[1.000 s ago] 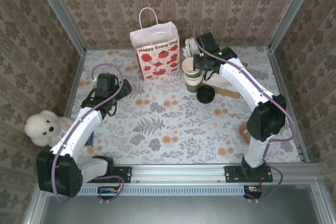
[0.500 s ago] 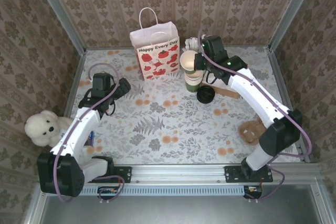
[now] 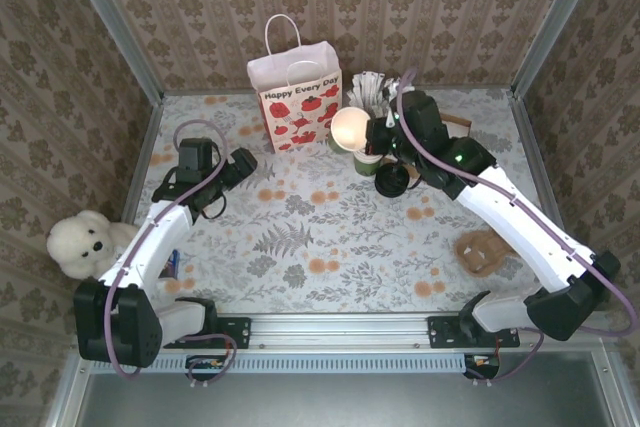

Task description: Pack the takeout coffee

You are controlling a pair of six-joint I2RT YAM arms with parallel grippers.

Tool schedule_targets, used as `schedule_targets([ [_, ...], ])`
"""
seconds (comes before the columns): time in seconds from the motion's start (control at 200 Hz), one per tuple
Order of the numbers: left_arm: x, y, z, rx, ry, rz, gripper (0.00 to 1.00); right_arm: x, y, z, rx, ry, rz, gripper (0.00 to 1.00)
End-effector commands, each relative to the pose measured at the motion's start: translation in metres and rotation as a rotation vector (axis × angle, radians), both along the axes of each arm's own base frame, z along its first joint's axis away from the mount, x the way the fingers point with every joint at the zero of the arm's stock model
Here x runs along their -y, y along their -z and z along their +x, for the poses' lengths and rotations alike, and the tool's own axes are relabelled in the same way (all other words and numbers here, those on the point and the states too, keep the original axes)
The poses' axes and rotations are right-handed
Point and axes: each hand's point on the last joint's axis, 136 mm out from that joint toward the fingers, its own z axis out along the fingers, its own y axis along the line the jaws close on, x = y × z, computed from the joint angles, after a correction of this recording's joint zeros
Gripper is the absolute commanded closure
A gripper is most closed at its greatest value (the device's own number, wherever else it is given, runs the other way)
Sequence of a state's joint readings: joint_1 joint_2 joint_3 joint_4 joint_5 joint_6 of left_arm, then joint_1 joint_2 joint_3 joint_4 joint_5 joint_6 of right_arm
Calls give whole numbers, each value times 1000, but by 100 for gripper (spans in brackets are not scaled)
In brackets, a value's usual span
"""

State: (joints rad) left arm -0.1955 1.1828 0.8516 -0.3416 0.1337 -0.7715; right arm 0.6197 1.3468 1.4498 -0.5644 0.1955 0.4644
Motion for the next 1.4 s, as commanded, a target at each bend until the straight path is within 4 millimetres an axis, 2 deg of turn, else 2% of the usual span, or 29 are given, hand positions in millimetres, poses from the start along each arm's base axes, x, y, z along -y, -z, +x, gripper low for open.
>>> schedule_targets([
  [0.0, 19, 2, -12, -69, 51, -89, 0, -10, 44, -20, -147, 1, 2, 100],
  [0.13, 42, 1, -17, -51, 139, -117, 0, -24, 74, -27, -177, -35, -20, 100],
  [0.22, 54, -5, -20, -27, 175, -77, 0, -26, 94, -30, -214, -38, -58, 100],
  [0.235, 55, -6, -21, -27, 180, -70, 0, -28, 105, -29, -240, -37, -80, 100],
  [0.265, 58, -6, -23, -29, 181, -62, 0, -29, 114, -29, -262, -39, -95, 100],
  [0.335, 68, 2, -31, -66, 182, -106, 0, -35, 131, -31, -305, -54, -105, 100],
  [0.4, 77, 18, -42, -140, 195, -172, 0, -43, 144, -32, -330, -71, -99, 100],
  [0.465, 78, 29, -51, -193, 197, -186, 0, -49, 158, -35, -355, -84, -111, 100],
  [0.565, 71, 37, -57, -218, 171, -154, 0, -62, 166, -26, -317, -76, -140, 100],
  [0.77, 61, 24, -57, -158, 159, -84, 0, -69, 192, -24, -350, -43, -180, 100],
  [0.945, 62, 25, -62, -182, 223, -20, 0, -69, 204, -24, -383, -39, -215, 100],
  [1.18, 69, 18, -56, -145, 242, -14, 0, -63, 209, -26, -398, -16, -223, 100],
  [1.395, 74, 8, -48, -102, 252, -24, 0, -65, 197, -25, -380, -24, -216, 88],
])
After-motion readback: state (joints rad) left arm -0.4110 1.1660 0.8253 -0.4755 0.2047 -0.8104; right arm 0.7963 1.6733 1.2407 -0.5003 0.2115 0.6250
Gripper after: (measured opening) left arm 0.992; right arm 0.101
